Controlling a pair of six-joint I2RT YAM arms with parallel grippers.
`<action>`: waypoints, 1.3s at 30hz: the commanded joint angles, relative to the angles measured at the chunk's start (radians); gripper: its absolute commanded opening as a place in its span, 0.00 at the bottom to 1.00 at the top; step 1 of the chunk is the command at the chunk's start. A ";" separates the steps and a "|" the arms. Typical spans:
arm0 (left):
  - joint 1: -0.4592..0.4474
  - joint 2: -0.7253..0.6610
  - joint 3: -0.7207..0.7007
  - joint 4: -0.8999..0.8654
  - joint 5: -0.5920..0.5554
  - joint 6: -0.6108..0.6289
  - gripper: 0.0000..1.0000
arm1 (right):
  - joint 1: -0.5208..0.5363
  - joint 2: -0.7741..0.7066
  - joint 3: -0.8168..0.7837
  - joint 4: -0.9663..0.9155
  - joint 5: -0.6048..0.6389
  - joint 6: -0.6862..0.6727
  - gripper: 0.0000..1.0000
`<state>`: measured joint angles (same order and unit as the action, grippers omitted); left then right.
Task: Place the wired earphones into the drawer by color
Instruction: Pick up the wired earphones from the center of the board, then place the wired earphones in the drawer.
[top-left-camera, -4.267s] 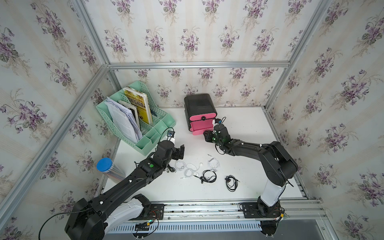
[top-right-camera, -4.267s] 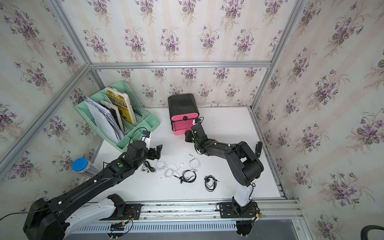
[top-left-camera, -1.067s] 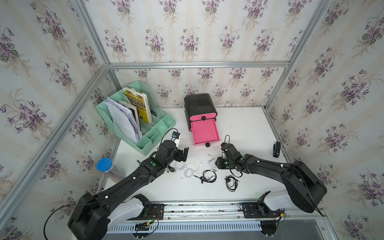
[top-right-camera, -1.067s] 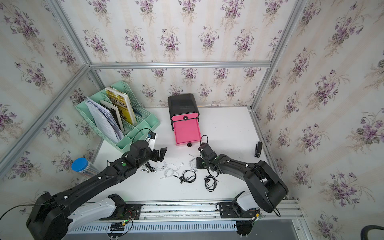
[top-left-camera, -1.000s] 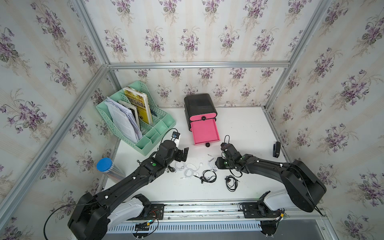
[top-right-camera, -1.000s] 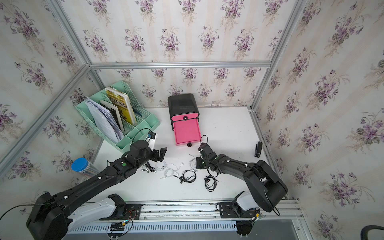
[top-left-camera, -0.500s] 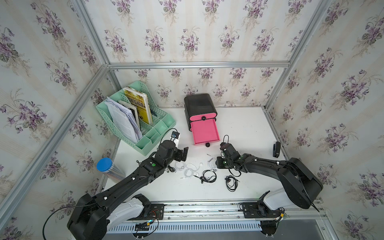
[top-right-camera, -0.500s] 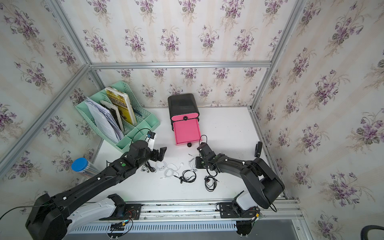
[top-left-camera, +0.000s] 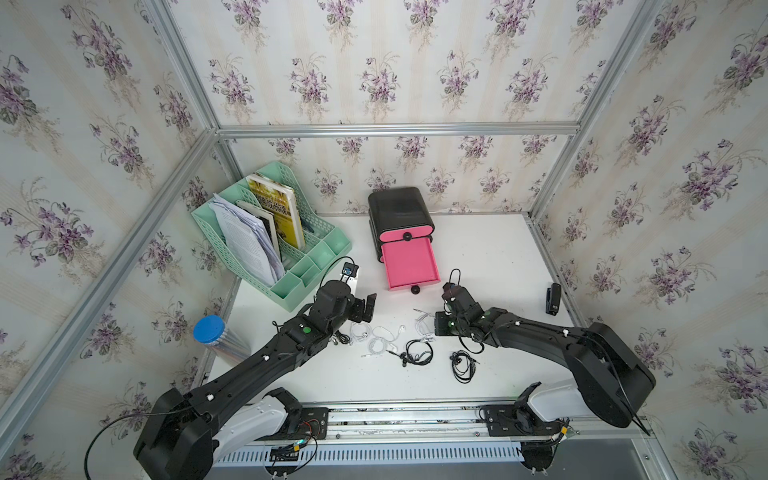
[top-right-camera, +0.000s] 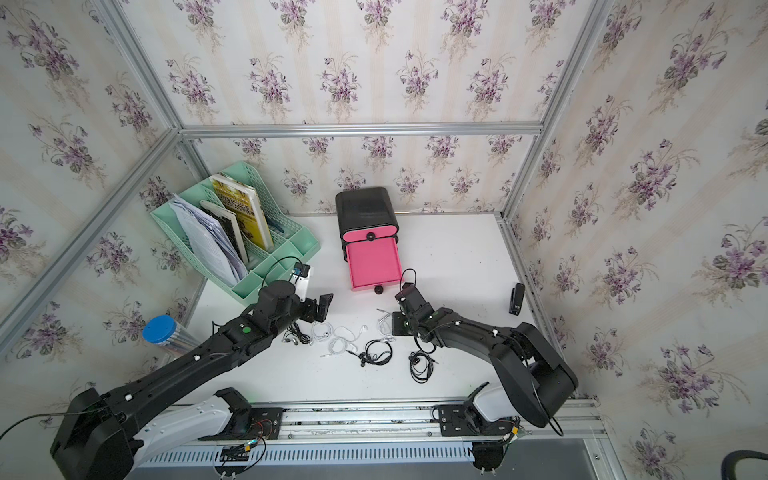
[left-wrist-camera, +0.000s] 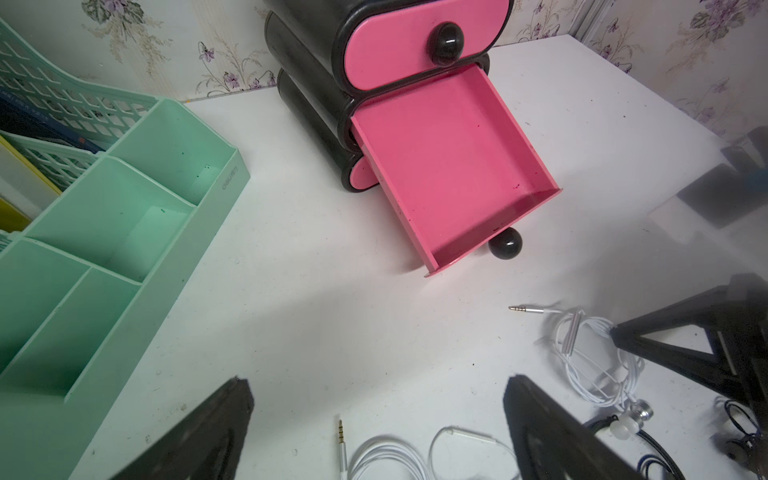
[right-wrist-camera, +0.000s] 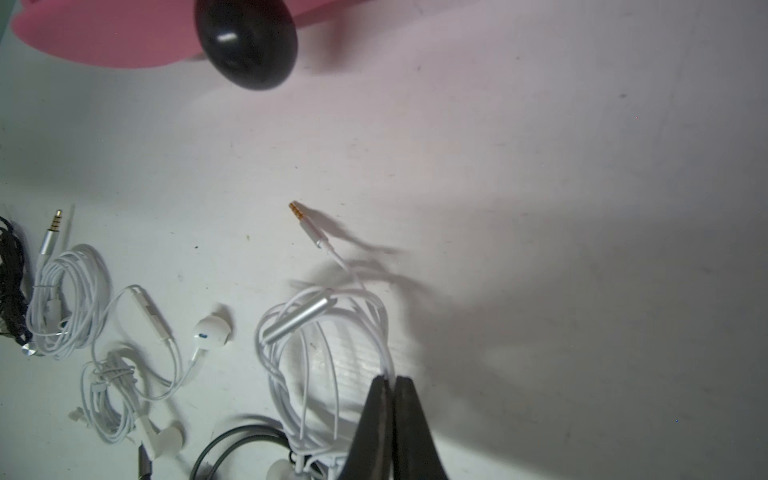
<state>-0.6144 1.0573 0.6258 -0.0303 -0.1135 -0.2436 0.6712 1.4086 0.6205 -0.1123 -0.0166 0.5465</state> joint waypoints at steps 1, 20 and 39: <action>0.001 -0.005 0.001 0.003 -0.012 -0.004 0.99 | 0.001 -0.046 0.010 -0.030 0.053 -0.004 0.01; 0.001 -0.010 -0.001 0.003 -0.015 -0.006 0.99 | -0.001 -0.184 0.190 -0.058 0.180 -0.083 0.00; 0.002 -0.028 -0.008 -0.002 -0.038 -0.004 0.99 | -0.017 0.230 0.498 0.129 0.133 -0.135 0.00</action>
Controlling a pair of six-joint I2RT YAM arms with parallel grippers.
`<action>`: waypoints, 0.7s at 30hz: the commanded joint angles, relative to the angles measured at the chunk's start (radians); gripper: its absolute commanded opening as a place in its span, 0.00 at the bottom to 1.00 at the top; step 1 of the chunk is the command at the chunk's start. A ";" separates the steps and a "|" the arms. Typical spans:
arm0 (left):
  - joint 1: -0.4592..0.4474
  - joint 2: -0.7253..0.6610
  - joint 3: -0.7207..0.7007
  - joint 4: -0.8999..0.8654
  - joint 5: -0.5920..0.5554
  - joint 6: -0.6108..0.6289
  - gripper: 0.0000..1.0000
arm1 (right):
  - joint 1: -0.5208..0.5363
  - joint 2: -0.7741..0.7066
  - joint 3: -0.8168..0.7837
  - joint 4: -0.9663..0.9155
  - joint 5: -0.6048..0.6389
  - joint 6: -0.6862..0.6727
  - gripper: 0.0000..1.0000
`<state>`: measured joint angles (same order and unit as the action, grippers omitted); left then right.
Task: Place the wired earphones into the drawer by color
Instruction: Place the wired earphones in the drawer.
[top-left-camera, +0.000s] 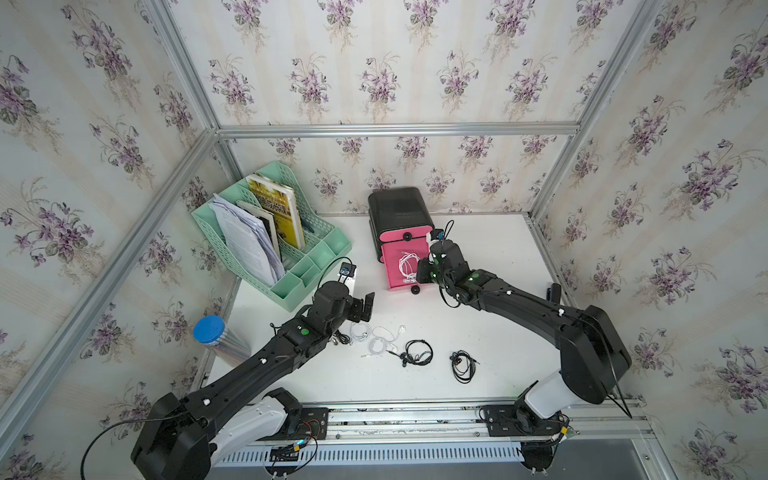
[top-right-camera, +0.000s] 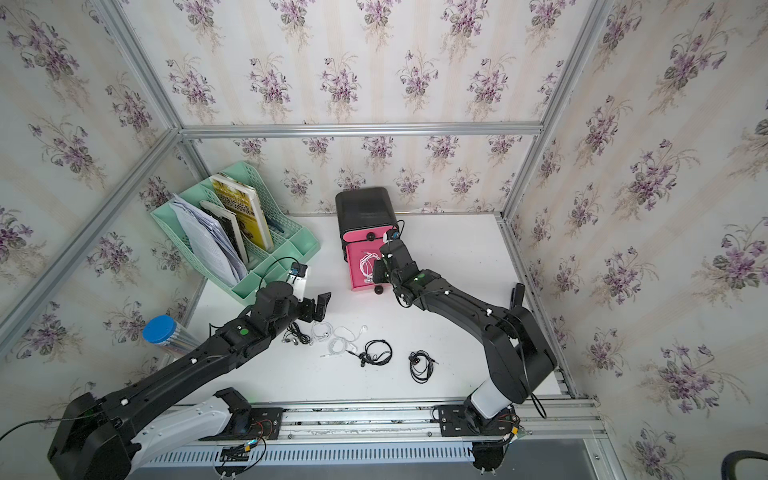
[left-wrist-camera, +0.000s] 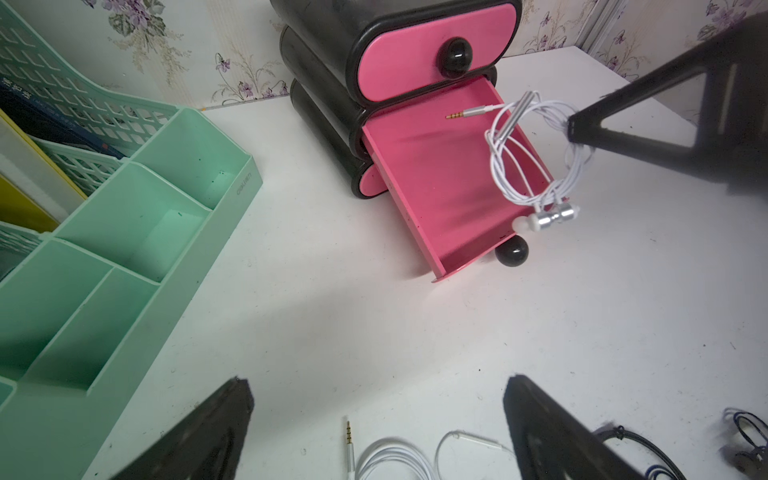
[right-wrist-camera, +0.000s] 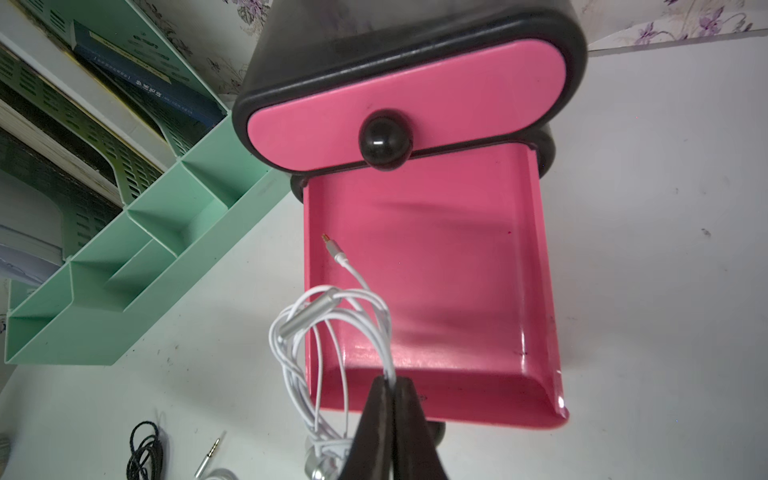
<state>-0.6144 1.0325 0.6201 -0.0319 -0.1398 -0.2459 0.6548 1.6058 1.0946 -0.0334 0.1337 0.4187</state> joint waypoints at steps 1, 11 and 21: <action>0.001 -0.002 -0.002 0.000 -0.012 -0.001 0.99 | -0.004 0.054 0.034 0.055 -0.022 -0.006 0.00; 0.001 -0.005 0.001 -0.006 -0.023 0.004 0.99 | -0.020 0.208 0.097 0.091 -0.061 0.009 0.00; 0.001 -0.008 0.002 -0.008 -0.027 0.005 0.99 | -0.028 0.259 0.111 0.104 -0.075 0.018 0.00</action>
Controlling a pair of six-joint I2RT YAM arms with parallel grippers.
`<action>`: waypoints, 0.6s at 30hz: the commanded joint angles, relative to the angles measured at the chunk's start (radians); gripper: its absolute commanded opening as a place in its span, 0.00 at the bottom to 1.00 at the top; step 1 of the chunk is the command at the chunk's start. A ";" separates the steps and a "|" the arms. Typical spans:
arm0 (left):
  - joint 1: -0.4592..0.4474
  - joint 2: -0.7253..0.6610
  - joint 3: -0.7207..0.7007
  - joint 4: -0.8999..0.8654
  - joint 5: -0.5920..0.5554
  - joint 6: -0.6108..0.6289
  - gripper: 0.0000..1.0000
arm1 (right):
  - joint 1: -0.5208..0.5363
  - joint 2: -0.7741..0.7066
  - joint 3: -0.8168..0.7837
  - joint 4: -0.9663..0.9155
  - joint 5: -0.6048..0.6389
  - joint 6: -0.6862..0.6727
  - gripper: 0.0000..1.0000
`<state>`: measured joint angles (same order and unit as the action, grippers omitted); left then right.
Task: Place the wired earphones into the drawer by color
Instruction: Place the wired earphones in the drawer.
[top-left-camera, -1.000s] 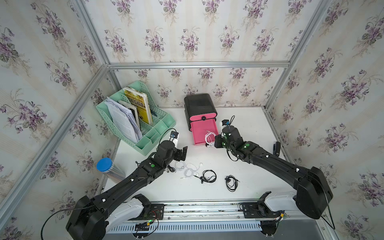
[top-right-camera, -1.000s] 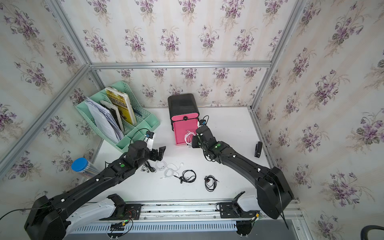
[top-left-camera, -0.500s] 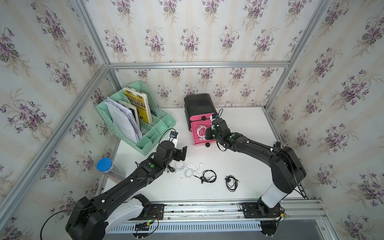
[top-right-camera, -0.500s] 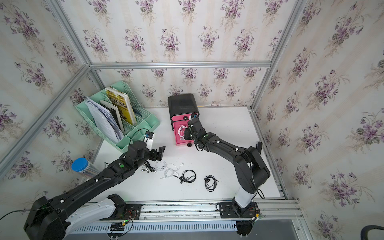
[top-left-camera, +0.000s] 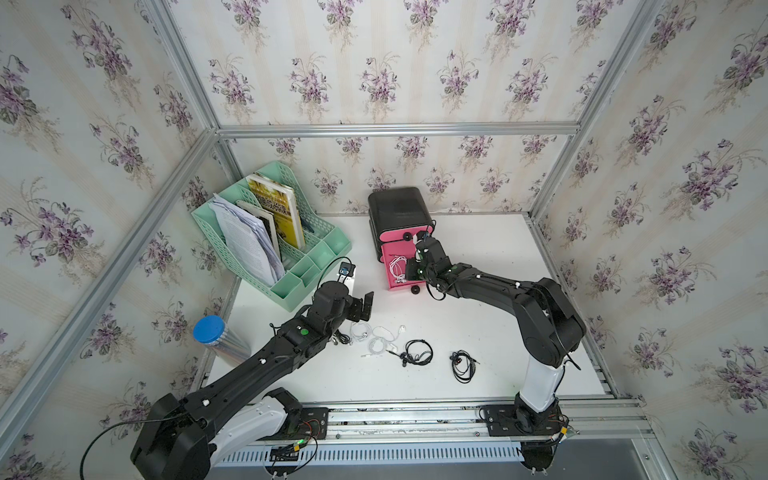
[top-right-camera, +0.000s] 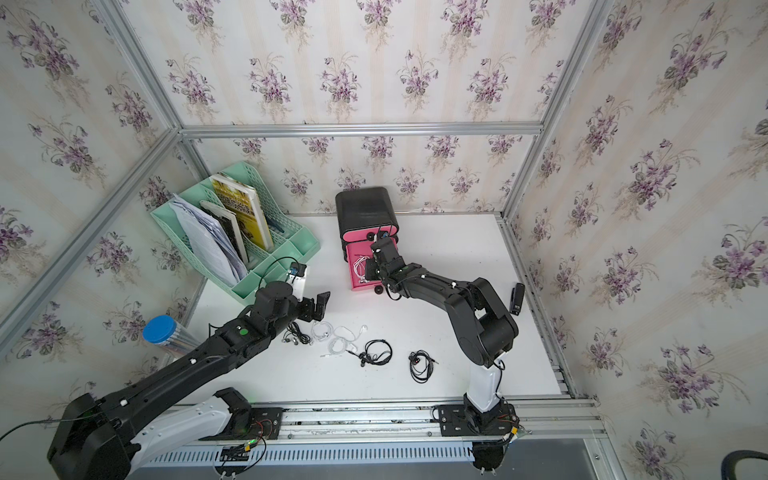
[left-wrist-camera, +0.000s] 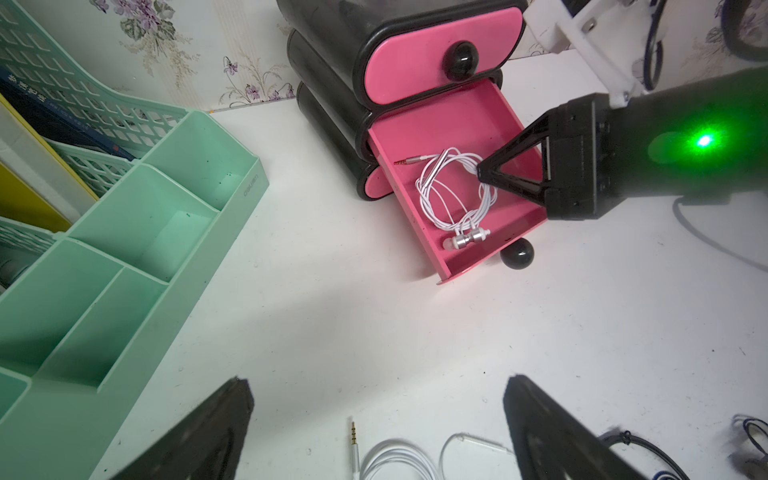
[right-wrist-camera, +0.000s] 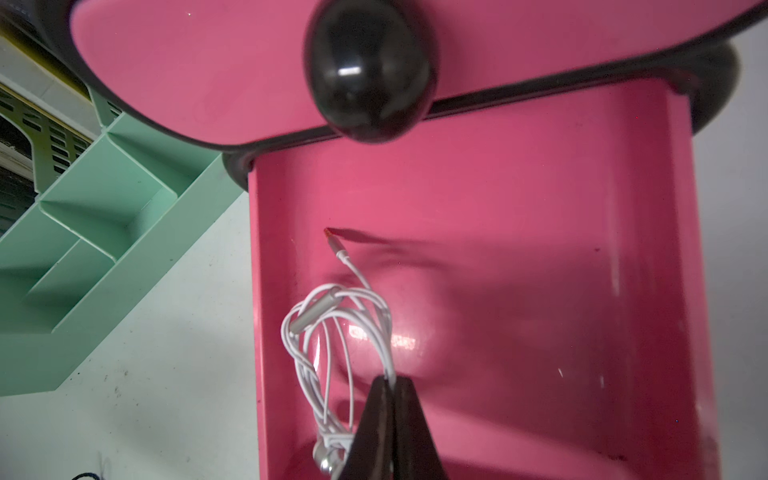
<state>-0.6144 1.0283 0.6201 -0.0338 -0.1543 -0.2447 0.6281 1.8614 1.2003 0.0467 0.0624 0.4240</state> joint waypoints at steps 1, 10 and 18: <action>0.001 -0.005 0.001 -0.006 -0.012 0.004 0.99 | -0.002 0.004 0.007 0.023 -0.004 0.012 0.00; 0.001 -0.005 0.001 -0.006 -0.012 0.004 0.99 | -0.004 -0.041 0.006 -0.009 -0.006 0.012 0.41; 0.001 -0.002 0.006 -0.013 -0.005 0.004 0.99 | -0.004 -0.195 -0.085 -0.041 0.017 -0.014 0.54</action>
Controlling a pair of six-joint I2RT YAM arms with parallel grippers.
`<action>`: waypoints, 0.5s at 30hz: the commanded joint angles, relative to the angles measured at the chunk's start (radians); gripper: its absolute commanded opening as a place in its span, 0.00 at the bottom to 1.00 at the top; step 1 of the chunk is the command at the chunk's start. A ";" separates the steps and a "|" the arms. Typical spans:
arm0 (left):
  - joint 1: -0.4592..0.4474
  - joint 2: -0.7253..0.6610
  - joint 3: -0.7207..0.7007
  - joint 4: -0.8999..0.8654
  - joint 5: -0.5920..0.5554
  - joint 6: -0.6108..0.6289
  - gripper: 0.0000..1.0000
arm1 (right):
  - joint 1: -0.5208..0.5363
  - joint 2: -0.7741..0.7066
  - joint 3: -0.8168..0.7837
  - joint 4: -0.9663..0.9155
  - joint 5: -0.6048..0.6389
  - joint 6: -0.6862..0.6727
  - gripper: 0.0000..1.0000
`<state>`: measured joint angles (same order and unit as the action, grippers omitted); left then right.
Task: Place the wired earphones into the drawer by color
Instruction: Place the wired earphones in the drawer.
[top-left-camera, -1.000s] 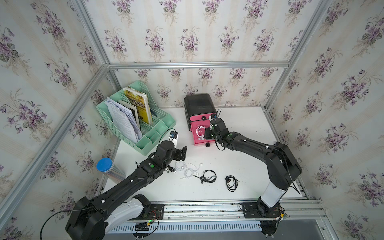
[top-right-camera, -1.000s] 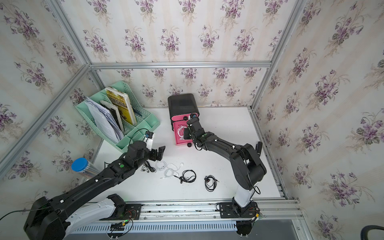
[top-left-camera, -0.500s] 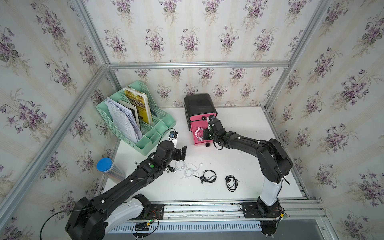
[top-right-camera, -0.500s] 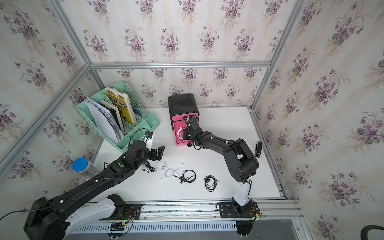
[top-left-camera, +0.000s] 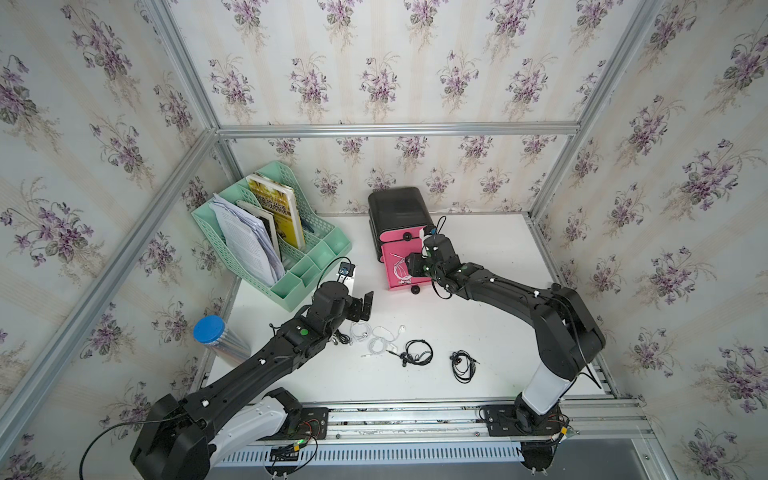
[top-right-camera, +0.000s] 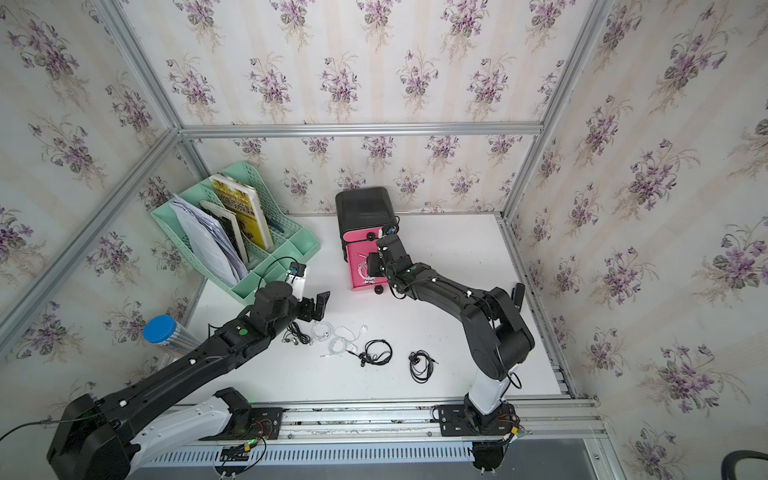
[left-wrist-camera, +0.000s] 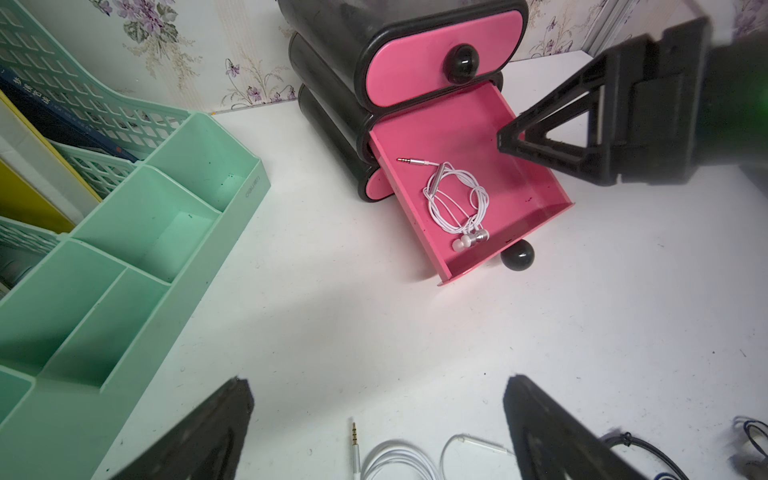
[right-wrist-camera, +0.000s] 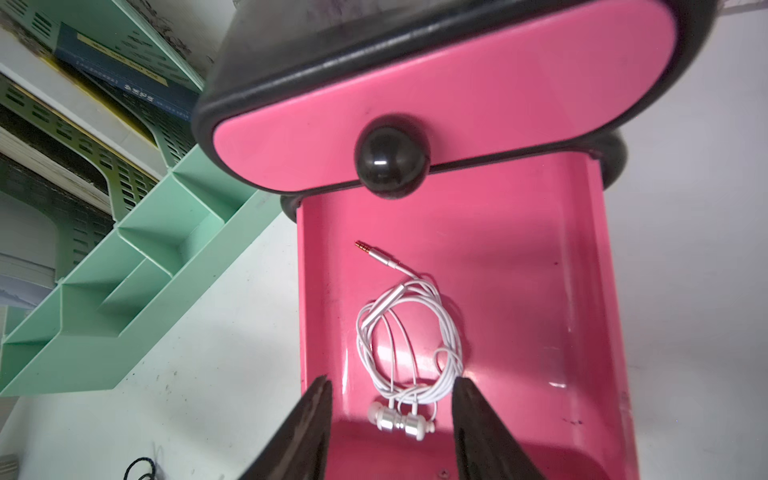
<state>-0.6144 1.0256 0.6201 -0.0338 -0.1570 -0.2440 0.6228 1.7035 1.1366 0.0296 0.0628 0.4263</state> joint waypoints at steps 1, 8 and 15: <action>0.001 -0.001 0.007 -0.016 -0.001 0.002 0.99 | 0.002 -0.063 -0.043 -0.027 0.027 -0.020 0.58; 0.001 -0.009 0.012 -0.029 0.003 -0.003 0.99 | -0.010 -0.263 -0.205 -0.043 0.121 -0.067 0.83; 0.001 0.016 0.055 -0.132 0.051 -0.075 0.99 | -0.027 -0.450 -0.389 0.026 0.243 -0.143 0.90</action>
<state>-0.6147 1.0332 0.6590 -0.1013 -0.1333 -0.2661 0.5964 1.2896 0.7868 0.0105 0.2260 0.3302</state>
